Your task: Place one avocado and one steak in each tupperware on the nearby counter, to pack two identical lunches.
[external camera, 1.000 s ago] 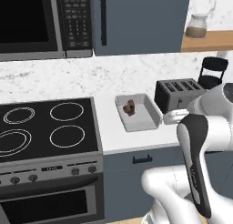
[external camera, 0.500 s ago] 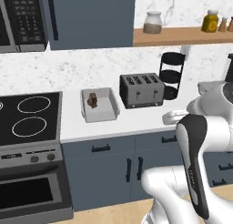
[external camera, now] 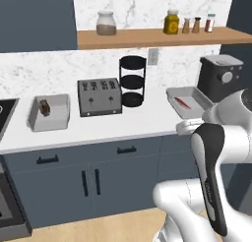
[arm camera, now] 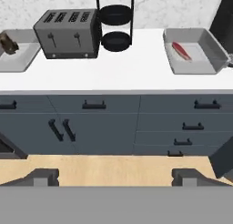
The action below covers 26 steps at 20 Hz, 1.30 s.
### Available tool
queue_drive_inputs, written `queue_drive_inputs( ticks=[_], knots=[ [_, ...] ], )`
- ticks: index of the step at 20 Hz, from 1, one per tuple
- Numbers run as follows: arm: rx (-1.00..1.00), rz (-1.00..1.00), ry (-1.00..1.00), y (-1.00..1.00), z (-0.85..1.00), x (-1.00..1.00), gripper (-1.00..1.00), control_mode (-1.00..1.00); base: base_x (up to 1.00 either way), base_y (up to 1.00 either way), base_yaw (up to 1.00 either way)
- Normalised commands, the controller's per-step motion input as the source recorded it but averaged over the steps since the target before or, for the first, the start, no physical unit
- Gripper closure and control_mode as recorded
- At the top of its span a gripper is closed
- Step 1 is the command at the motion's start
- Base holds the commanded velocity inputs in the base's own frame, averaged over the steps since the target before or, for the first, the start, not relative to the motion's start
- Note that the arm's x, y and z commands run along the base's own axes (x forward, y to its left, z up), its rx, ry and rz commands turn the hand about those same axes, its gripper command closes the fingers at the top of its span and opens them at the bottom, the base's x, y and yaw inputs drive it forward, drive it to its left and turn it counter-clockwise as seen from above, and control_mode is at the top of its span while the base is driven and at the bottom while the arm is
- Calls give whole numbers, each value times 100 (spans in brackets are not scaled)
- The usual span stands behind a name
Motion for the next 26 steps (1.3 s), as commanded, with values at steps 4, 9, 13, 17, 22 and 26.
queue_drive_inputs(
  ticks=[4,9,13,17,22,26],
  knots=[
    [0,0,0,0,0,0,-100,100,-54,-100,-5],
    [0,0,0,0,0,0,-100,100,-20,-100,-2],
    [0,0,0,0,0,0,-100,100,0,-100,0],
    [0,0,0,0,0,0,-100,100,0,-100,0],
    [0,0,0,0,0,0,-100,100,0,-100,0],
    [0,0,0,0,0,0,-100,100,0,-94,0]
  ],
)
